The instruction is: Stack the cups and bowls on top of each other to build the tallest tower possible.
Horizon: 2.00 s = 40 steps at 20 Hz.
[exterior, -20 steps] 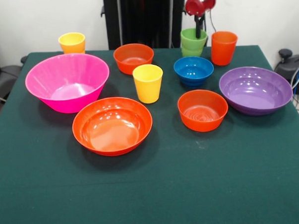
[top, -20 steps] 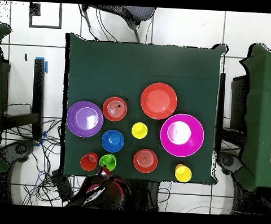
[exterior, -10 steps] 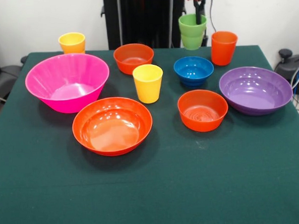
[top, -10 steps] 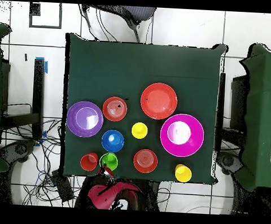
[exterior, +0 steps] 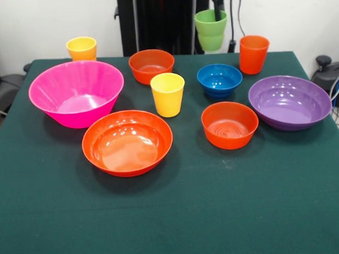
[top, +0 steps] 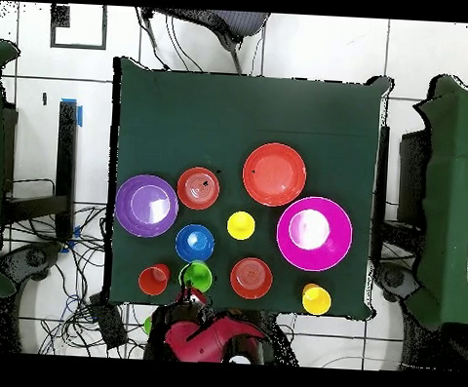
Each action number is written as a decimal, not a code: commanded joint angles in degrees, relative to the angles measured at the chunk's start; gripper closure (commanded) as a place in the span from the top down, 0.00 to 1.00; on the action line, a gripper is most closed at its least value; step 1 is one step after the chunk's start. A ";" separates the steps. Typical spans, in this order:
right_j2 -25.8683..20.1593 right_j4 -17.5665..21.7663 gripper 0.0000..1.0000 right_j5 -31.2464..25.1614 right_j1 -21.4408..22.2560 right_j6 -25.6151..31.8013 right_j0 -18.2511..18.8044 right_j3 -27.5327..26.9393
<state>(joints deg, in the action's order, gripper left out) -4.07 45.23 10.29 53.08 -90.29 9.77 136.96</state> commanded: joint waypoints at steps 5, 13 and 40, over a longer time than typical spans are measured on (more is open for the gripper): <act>-17.69 2.98 0.00 -13.77 4.82 2.91 12.65 1.35; -26.10 0.96 0.00 -16.67 5.84 3.80 21.95 0.68; -25.27 12.54 0.00 -17.41 -1.29 2.05 25.91 -8.32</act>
<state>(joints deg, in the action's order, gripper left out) -26.57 53.48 0.88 54.57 -90.29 37.24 131.86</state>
